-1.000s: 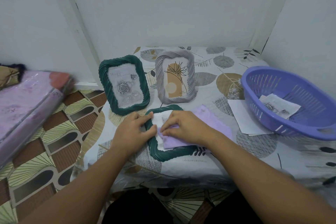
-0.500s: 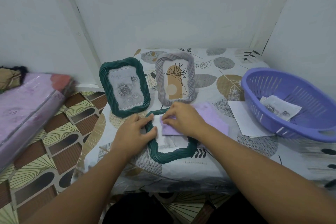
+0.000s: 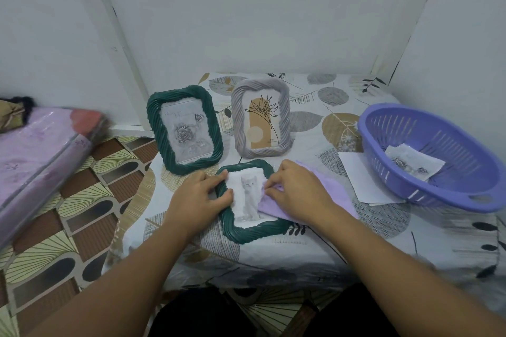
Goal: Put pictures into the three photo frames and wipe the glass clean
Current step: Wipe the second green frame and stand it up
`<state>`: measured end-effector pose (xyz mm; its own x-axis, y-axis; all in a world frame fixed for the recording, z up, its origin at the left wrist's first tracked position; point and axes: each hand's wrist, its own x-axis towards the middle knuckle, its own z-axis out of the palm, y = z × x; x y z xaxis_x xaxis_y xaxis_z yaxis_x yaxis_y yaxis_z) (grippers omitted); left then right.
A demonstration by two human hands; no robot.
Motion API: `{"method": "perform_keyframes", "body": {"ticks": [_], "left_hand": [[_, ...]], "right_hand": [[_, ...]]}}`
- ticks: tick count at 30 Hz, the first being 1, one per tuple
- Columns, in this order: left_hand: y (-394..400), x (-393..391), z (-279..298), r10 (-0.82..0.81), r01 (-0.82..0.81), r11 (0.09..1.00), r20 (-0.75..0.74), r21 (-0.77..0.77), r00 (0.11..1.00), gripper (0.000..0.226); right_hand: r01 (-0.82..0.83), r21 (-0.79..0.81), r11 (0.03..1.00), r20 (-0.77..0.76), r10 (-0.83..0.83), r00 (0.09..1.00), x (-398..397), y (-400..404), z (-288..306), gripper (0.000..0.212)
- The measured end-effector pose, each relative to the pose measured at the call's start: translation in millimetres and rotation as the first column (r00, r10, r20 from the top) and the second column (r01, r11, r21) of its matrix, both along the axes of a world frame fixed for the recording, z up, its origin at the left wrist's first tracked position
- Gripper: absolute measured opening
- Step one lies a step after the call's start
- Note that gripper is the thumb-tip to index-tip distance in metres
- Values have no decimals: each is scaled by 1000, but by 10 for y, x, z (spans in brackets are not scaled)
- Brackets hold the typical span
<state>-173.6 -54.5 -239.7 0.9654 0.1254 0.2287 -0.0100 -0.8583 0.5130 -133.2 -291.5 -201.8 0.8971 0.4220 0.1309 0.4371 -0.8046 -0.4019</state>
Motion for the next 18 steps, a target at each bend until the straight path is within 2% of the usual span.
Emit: {"method": "perform_keyframes", "body": {"ticks": [4, 7, 10, 12, 14, 18], "left_hand": [[-9, -1, 1, 6, -6, 1000, -3, 5, 1000, 54], [-1, -1, 0, -1, 1, 1000, -5, 3, 1000, 58], [0, 5, -8, -1, 1, 1000, 0, 2, 1000, 55], [3, 4, -14, -2, 2, 1000, 5, 4, 1000, 54], [-1, 3, -13, -5, 5, 1000, 7, 6, 1000, 55], [-3, -3, 1, -4, 4, 1000, -3, 12, 1000, 54]], "right_hand": [[-12, 16, 1000, -36, 12, 999, -105, -41, 23, 14], [21, 135, 991, -93, -9, 996, -84, -104, 24, 11], [127, 280, 952, -93, -104, 990, -20, -221, -5, 8], [188, 306, 933, -54, -180, 982, 21, -303, -22, 6], [231, 263, 937, -8, -238, 971, 74, -396, -43, 4], [298, 24, 954, 80, -299, 951, 155, -512, -41, 11]]}}
